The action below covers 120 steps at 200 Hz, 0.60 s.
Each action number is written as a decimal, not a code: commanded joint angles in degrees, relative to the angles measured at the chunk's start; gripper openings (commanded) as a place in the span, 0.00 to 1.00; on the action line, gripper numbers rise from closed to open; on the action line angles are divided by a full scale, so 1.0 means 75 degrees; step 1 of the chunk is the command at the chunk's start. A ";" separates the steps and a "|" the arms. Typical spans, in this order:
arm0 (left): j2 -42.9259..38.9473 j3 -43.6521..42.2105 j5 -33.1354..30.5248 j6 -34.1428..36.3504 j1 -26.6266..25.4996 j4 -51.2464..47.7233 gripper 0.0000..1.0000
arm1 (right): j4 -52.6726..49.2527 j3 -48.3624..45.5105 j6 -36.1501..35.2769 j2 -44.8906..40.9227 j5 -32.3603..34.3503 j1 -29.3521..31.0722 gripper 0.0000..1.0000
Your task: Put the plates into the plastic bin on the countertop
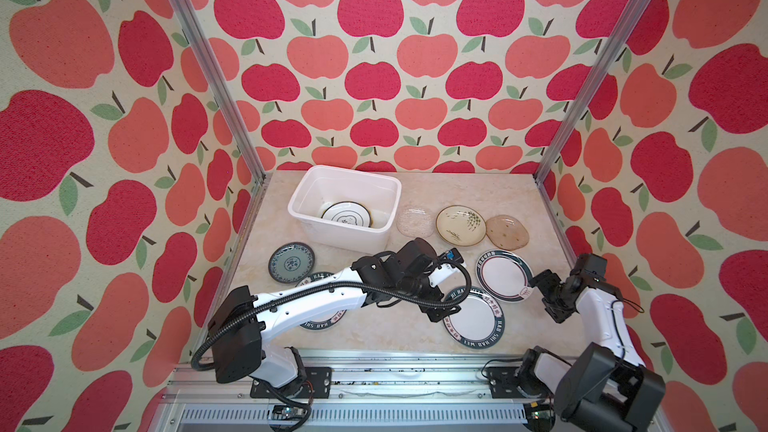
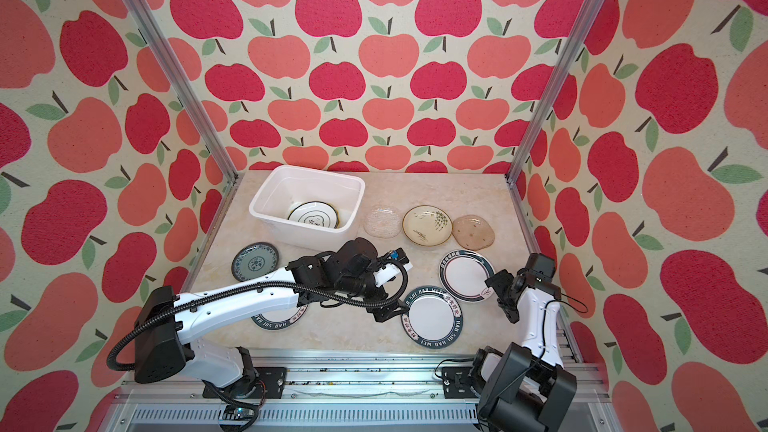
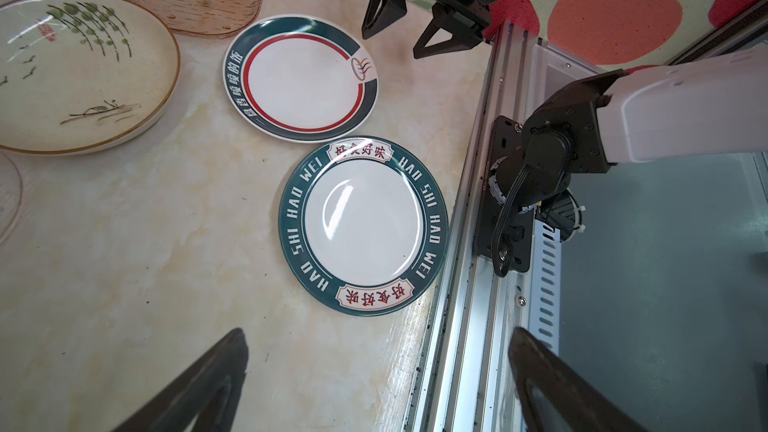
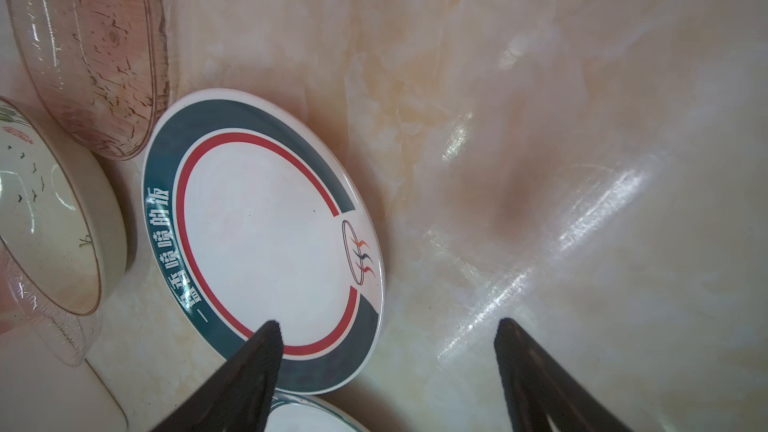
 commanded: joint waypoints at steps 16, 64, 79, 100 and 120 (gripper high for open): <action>-0.0071 0.0079 0.0141 0.0147 0.0028 0.0065 0.99 | 0.0610 0.0095 -0.0931 0.1056 -0.1194 -0.0055 0.76; -0.0117 0.0020 0.0250 0.0100 0.0110 0.0137 0.99 | 0.1044 -0.0112 -0.1031 0.1665 -0.1434 -0.0055 0.66; -0.0140 -0.0002 0.0254 0.0100 0.0109 0.0166 0.99 | 0.1273 -0.0235 -0.0975 0.1852 -0.1569 -0.0055 0.61; -0.0127 0.0007 0.0264 0.0089 0.0124 0.0161 0.99 | 0.1450 -0.0310 -0.0960 0.2101 -0.1633 -0.0058 0.52; -0.0085 0.0053 0.0285 0.0088 0.0135 0.0126 0.99 | 0.1536 -0.0380 -0.0980 0.2193 -0.1590 -0.0046 0.45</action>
